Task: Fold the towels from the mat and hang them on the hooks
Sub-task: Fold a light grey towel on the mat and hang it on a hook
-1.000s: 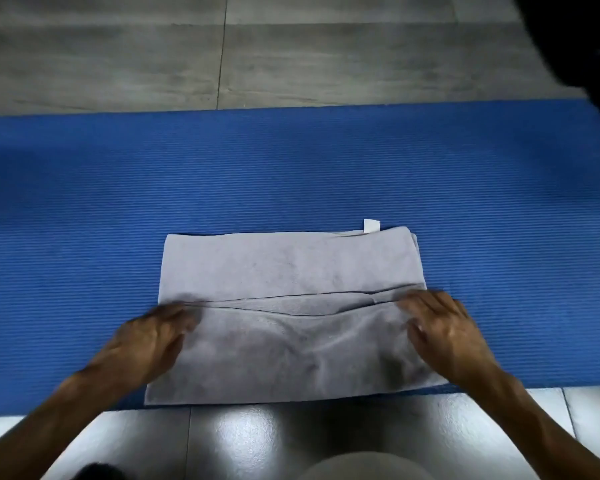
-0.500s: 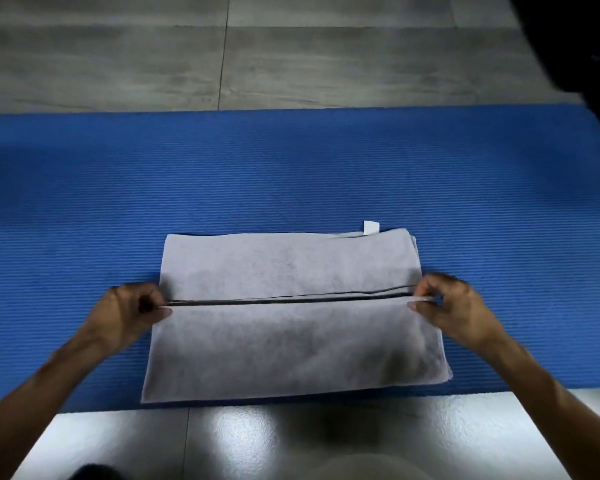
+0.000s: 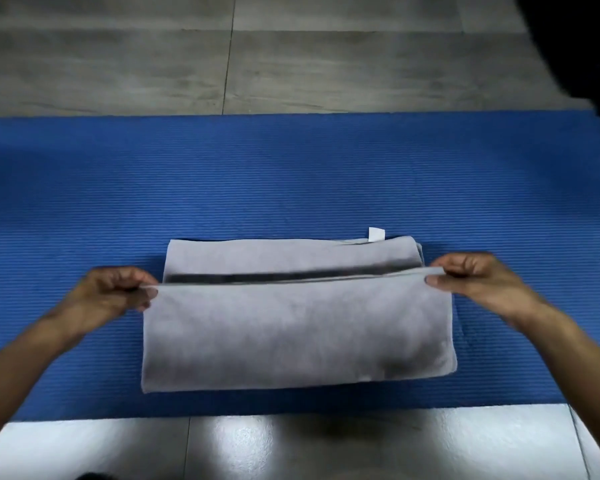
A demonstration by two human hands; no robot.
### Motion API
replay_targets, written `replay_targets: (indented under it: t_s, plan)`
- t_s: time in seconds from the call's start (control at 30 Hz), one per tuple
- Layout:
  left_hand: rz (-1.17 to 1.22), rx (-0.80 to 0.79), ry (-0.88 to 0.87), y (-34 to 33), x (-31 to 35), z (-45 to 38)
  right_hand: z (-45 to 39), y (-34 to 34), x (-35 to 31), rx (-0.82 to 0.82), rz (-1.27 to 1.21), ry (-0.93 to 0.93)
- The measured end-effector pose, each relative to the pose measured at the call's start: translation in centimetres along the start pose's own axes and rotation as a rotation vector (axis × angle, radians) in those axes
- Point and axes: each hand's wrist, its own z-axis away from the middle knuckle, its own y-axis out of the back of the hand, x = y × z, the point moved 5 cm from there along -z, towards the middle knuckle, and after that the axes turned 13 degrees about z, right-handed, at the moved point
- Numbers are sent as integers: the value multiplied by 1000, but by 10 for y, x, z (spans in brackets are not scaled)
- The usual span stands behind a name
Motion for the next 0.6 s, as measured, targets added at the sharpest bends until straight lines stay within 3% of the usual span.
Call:
replay_targets:
  t_s: [0.13,0.3,0.37,0.47,0.5,0.6]
  plan:
    - [67,197,-33,2,30,-27,-31,11,-17,146,-79,-35]
    - [224,228,10,-14,38,-57,-66,2,-5,231,-21,-149]
    - [269,323,-12,-9,27,-61,-67,-1,5,358,62,-214]
    - [32,474,-209,-17,26,-41,-37,-19,-15,700,467,-39]
    - [-105,457,-315,-32,28,-28,-23,-37,-24,721,521,79]
    - [-486,211,-561,-82,8,15,11,-98,-22,544,696,289]
